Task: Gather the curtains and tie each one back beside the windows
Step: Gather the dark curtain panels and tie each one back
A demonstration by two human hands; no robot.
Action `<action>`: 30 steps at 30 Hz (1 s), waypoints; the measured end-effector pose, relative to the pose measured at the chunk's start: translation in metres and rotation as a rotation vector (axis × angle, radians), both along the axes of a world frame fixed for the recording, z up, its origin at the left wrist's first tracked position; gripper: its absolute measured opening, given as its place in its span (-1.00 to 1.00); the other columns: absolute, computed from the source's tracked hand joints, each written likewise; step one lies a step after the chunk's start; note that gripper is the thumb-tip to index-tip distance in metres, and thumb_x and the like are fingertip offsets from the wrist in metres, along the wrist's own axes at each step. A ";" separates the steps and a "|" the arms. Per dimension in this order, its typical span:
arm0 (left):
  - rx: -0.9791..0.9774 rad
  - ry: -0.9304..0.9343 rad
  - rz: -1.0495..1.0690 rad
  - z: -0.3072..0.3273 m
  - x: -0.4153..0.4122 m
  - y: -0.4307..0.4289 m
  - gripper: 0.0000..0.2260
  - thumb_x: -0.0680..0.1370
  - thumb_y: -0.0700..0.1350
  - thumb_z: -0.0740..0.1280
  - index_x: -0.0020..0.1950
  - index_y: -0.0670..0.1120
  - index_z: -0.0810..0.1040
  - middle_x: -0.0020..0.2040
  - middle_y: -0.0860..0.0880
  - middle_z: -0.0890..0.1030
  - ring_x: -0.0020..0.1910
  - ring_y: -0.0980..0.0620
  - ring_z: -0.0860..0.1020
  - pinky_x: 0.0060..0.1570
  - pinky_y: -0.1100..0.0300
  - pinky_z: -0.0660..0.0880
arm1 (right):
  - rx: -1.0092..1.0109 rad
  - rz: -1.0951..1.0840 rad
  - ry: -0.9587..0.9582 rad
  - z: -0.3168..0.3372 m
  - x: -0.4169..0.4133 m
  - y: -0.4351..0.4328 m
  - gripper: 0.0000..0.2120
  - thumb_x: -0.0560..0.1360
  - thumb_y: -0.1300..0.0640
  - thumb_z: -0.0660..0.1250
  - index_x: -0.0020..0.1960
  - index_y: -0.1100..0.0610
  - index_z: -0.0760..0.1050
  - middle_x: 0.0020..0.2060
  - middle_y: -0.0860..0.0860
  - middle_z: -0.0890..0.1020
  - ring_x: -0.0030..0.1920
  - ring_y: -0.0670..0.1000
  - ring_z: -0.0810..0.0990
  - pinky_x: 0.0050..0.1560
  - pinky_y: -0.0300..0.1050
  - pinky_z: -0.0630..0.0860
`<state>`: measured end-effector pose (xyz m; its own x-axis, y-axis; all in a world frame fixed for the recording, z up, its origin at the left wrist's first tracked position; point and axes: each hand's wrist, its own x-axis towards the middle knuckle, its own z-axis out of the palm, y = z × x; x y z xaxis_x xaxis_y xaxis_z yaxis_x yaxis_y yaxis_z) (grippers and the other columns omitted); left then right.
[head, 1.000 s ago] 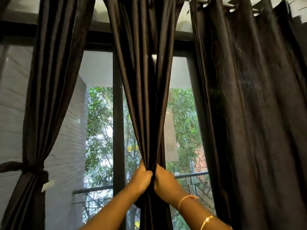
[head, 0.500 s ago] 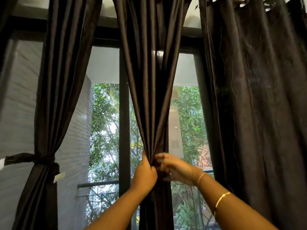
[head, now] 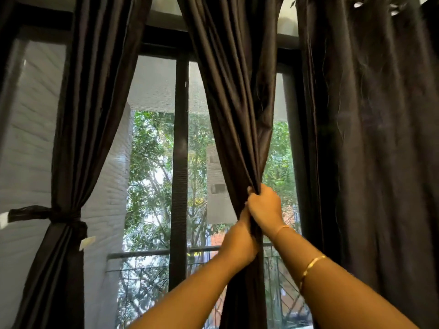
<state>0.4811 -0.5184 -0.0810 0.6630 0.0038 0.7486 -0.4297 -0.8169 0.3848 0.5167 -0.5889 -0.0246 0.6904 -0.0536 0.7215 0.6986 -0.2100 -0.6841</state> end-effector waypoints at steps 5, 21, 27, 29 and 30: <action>0.062 0.141 -0.208 0.014 0.023 -0.061 -0.33 0.51 -0.31 0.16 0.54 0.04 -0.02 0.41 -0.19 0.36 0.33 -0.15 0.40 0.27 0.09 0.37 | 0.255 -0.104 0.040 0.017 0.029 -0.082 -0.80 0.50 0.23 0.24 0.05 0.27 0.55 -0.03 0.27 0.60 0.01 0.23 0.55 -0.02 0.06 0.46; -0.692 -0.409 -0.035 0.050 0.027 -0.036 -0.76 0.56 0.03 0.25 0.10 -0.12 0.47 0.08 -0.12 0.55 0.06 -0.07 0.51 0.03 0.13 0.42 | -0.292 -0.108 -0.310 0.002 -0.002 -0.044 -0.77 0.57 0.13 0.21 0.06 0.25 0.55 -0.02 0.29 0.63 0.03 0.28 0.57 -0.08 0.03 0.44; -0.462 -0.300 -0.084 0.037 0.021 -0.005 -0.89 0.56 0.00 0.26 0.03 0.02 0.51 0.09 -0.07 0.55 -0.01 0.03 0.52 -0.13 0.28 0.42 | -0.343 -0.203 -0.285 -0.008 0.002 -0.021 -0.77 0.58 0.08 0.15 0.05 0.21 0.48 -0.06 0.25 0.62 -0.04 0.30 0.57 -0.15 0.04 0.44; -0.470 -0.223 -0.136 0.032 0.020 0.000 -0.82 0.57 0.01 0.24 0.11 0.00 0.52 0.10 -0.08 0.56 0.01 0.02 0.53 -0.07 0.24 0.44 | -0.320 -0.157 -0.250 -0.005 0.007 -0.020 -0.78 0.56 0.11 0.18 0.06 0.22 0.49 -0.05 0.23 0.62 -0.03 0.28 0.57 -0.16 0.01 0.44; -0.487 -0.180 -0.164 0.031 0.020 0.001 -0.81 0.58 0.01 0.23 0.14 0.00 0.52 0.12 -0.07 0.57 0.04 0.02 0.54 -0.01 0.19 0.48 | -0.281 -0.110 -0.224 -0.007 0.010 -0.020 -0.79 0.55 0.14 0.19 0.07 0.22 0.51 -0.05 0.22 0.63 -0.03 0.26 0.57 -0.17 -0.03 0.44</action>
